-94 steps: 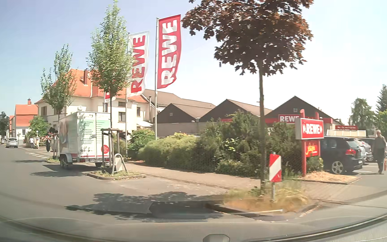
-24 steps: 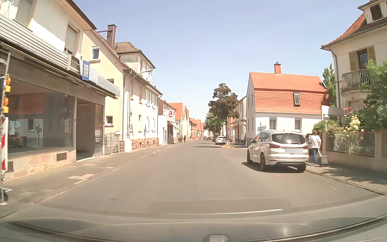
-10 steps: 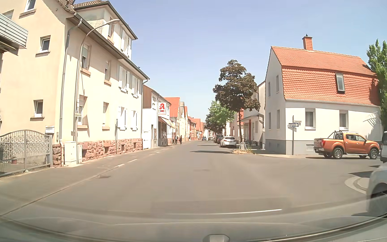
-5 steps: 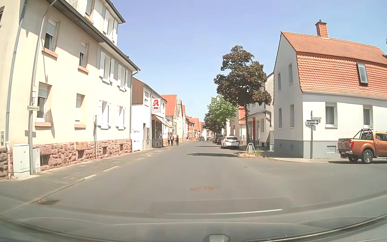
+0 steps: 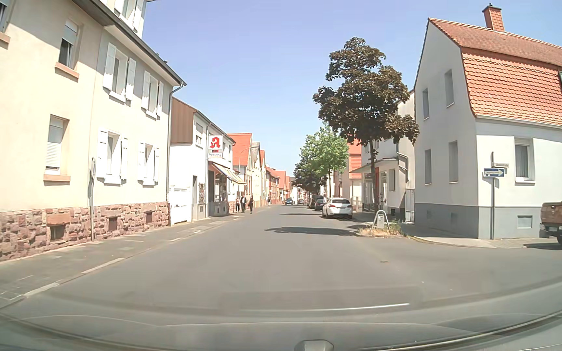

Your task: Follow the waypoints while adhering to traffic rules and regulations

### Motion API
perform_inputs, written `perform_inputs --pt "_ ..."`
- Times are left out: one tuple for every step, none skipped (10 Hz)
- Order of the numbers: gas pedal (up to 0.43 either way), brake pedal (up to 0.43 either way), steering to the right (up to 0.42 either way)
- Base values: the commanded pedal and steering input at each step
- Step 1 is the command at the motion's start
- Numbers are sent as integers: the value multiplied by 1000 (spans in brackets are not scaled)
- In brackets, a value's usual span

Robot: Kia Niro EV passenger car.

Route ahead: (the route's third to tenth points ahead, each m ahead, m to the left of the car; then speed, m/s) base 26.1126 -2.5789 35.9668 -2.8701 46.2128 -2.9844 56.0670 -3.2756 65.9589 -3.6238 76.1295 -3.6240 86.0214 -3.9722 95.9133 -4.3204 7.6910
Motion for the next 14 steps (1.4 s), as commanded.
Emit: perform_inputs --pt "0 0 11" --pt "0 0 12" --pt "0 0 12" --pt "0 0 9" --pt "0 0 4" --pt "0 0 -1" --pt "0 0 -3" --pt "0 0 -3" --pt "0 0 -5" --pt "0 0 -6" --pt "0 0 -6" --pt "0 0 -5" --pt "0 0 -3" --pt "0 6 -3"
